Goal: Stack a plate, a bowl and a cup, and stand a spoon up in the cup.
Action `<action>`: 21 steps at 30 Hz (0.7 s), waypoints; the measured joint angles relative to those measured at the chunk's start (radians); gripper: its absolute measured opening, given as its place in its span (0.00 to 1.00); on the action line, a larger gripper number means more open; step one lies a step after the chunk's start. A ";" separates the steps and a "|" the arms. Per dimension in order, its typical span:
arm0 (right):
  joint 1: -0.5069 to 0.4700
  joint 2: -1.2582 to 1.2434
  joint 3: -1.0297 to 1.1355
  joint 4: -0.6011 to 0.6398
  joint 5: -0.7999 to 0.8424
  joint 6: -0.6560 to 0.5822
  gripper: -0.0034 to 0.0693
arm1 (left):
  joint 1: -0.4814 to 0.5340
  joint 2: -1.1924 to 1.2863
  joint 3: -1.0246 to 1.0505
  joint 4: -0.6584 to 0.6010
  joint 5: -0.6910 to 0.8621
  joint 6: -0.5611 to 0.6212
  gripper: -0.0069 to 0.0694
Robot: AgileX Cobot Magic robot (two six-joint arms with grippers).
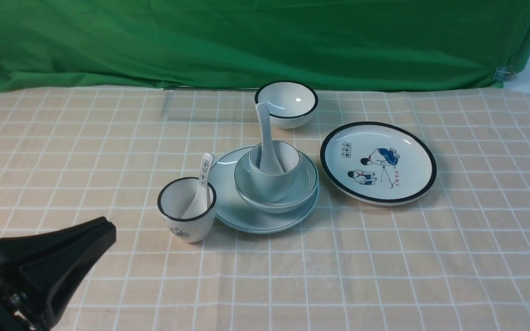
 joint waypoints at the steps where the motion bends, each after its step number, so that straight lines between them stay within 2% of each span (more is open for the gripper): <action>1: -0.027 -0.060 0.063 0.002 -0.022 -0.031 0.07 | 0.000 0.000 0.000 0.000 0.000 0.000 0.09; 6: -0.099 -0.215 0.263 0.008 -0.057 -0.066 0.07 | 0.000 0.000 0.000 0.000 0.001 0.000 0.09; 10: -0.118 -0.284 0.349 0.008 -0.066 -0.066 0.07 | 0.000 0.000 0.000 0.000 0.001 0.001 0.09; 21: -0.126 -0.303 0.369 0.009 -0.083 -0.011 0.09 | 0.000 0.000 0.000 0.004 0.007 0.001 0.09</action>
